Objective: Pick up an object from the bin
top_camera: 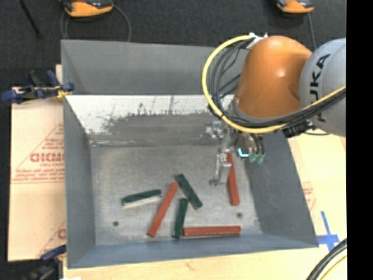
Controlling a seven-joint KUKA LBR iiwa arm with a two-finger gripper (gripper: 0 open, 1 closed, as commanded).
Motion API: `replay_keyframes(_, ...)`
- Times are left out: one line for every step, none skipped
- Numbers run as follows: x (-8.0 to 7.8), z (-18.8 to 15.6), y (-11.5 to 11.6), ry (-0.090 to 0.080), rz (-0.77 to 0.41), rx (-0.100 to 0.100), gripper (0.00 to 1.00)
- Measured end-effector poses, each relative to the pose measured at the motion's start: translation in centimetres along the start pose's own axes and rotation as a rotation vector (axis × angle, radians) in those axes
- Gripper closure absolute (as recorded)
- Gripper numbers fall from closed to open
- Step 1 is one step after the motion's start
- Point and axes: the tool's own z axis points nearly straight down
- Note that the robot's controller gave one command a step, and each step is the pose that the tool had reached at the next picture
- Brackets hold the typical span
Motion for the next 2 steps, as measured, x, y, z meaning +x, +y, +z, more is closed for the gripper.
replay_keyframes(-1.4,16.8,7.9,-0.003,-0.259,0.0,0.0)
replay_keyframes(1.3,13.5,10.8,-0.005,-0.166,-0.003,0.0)
